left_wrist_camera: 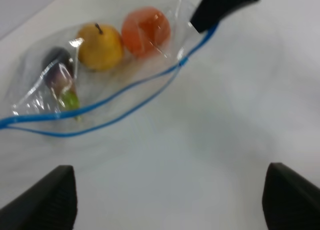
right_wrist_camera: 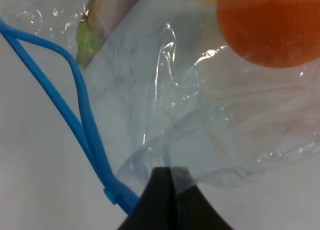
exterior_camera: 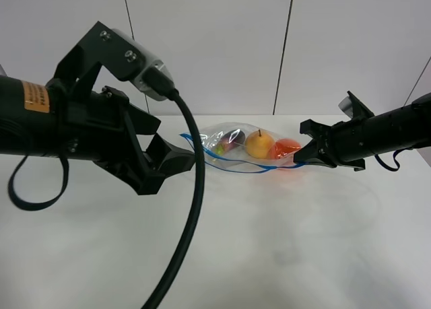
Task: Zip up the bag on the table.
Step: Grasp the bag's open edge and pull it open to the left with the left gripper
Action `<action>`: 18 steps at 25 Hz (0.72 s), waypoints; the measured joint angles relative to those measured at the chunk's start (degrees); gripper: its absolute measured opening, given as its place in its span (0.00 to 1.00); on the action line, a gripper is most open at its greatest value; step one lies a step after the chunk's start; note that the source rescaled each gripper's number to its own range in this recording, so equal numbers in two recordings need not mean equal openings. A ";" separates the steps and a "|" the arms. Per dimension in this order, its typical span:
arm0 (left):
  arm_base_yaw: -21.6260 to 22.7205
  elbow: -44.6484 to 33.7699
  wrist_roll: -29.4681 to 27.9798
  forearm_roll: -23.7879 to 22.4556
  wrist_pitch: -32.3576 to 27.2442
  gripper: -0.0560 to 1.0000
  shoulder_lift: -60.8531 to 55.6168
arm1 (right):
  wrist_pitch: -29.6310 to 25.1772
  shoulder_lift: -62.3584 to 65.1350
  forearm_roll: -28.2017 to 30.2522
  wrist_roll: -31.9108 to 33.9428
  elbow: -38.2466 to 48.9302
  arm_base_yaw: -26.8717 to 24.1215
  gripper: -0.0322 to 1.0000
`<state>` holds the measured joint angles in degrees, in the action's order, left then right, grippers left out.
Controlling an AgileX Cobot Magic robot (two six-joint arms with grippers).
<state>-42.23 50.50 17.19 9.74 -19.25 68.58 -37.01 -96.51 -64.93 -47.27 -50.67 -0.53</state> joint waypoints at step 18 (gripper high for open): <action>-1.84 17.40 5.30 0.00 5.28 1.00 32.64 | -0.09 0.00 0.06 0.20 0.00 0.00 0.03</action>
<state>-44.07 67.90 22.49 9.74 -13.97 101.21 -37.10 -96.51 -64.87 -47.07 -50.67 -0.53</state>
